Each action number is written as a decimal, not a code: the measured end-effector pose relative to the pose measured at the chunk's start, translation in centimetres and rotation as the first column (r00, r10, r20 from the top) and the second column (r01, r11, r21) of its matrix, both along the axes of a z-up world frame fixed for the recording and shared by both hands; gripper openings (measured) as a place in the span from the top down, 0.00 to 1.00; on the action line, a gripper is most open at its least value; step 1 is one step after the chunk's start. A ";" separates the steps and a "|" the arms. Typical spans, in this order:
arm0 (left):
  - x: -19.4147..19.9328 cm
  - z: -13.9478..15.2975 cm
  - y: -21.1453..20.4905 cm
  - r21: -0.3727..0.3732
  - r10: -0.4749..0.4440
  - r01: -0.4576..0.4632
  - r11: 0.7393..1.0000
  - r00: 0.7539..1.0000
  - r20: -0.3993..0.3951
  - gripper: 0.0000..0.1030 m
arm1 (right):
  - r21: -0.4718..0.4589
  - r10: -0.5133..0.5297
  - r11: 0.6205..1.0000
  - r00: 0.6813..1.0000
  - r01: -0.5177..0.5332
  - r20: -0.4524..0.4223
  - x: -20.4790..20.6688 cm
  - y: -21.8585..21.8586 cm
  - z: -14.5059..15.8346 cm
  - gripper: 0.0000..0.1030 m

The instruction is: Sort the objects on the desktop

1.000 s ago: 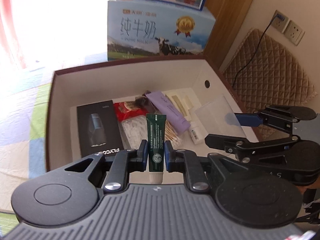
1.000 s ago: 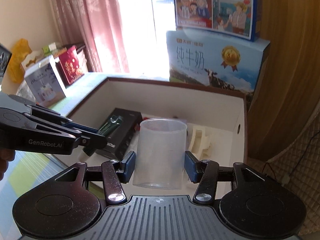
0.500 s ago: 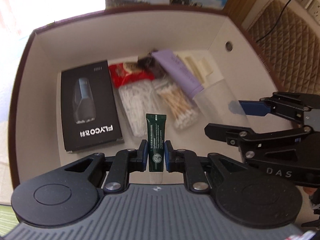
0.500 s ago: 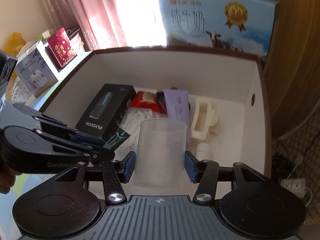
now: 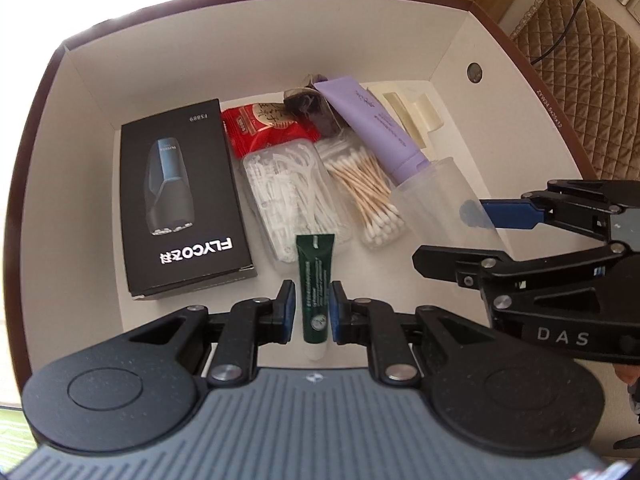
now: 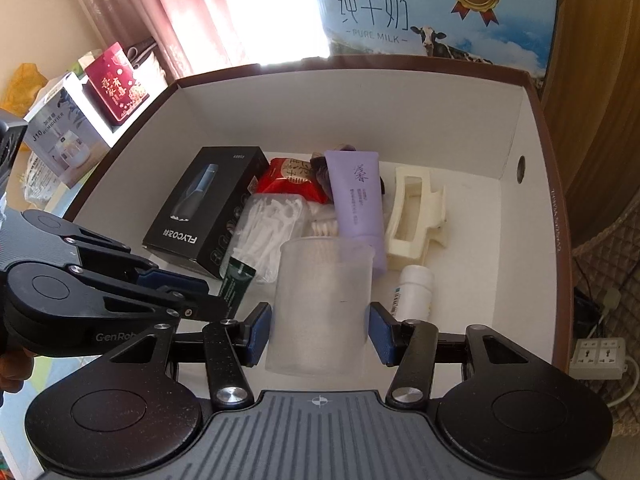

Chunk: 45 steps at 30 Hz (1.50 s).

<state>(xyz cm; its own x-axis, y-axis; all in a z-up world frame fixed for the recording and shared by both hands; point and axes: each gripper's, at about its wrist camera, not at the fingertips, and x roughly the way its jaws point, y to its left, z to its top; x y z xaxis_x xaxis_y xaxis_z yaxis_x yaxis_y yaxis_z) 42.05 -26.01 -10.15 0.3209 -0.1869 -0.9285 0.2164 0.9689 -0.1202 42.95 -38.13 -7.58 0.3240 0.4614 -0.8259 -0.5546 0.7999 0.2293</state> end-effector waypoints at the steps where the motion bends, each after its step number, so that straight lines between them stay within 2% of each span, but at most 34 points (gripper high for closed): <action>1: 0.0 0.1 0.0 0.002 0.001 -0.001 1.000 1.000 0.003 0.83 | 0.001 0.000 1.000 1.000 0.000 -0.001 0.0 0.0 0.0 0.52; 2: 0.0 0.3 0.1 0.004 0.003 -0.003 1.000 1.000 0.009 0.79 | 0.002 0.004 1.000 1.000 -0.004 -0.001 -0.1 0.1 0.0 0.52; 10: -0.9 1.7 1.4 0.054 0.016 -0.020 0.998 0.998 0.064 0.67 | 0.015 -0.002 1.000 1.000 0.002 0.001 -0.5 0.4 -0.2 0.52; 15: -1.4 2.5 2.5 0.057 0.037 -0.042 0.998 0.996 0.083 0.57 | 0.033 0.007 0.999 1.000 -0.008 0.004 -0.8 0.5 0.2 0.50; 18: -1.9 3.1 3.0 0.060 0.042 -0.048 0.997 0.994 0.099 0.51 | 0.038 0.001 0.999 1.000 -0.002 0.013 -1.3 0.4 0.6 0.35; 20: -2.2 3.4 3.1 0.060 0.043 -0.050 0.997 0.993 0.110 0.41 | 0.039 -0.007 0.999 1.000 0.007 0.021 -1.7 0.3 1.0 0.26; 27: -3.3 4.7 3.0 0.063 0.037 -0.047 0.997 0.987 0.156 0.31 | 0.029 -0.017 0.999 0.998 0.016 0.060 -3.0 0.3 2.5 0.10; 29: -3.7 5.3 3.0 0.061 0.035 -0.046 0.997 0.985 0.170 0.22 | 0.027 -0.020 0.999 0.997 0.018 0.081 -3.4 0.3 3.1 0.07; 33: -4.5 6.3 2.9 0.076 0.034 -0.051 0.996 0.978 0.207 0.21 | 0.036 -0.027 0.999 0.994 0.023 0.110 -4.2 0.2 4.0 0.04; 36: -5.1 7.1 3.0 0.079 0.038 -0.058 0.995 0.972 0.231 0.17 | 0.046 -0.041 0.998 0.991 0.036 0.126 -4.7 0.1 4.8 0.02; 45: -8.1 8.9 4.0 0.091 0.068 -0.098 0.991 0.955 0.289 0.10 | 0.083 -0.095 0.993 0.981 0.082 0.171 -7.5 -1.0 6.7 0.02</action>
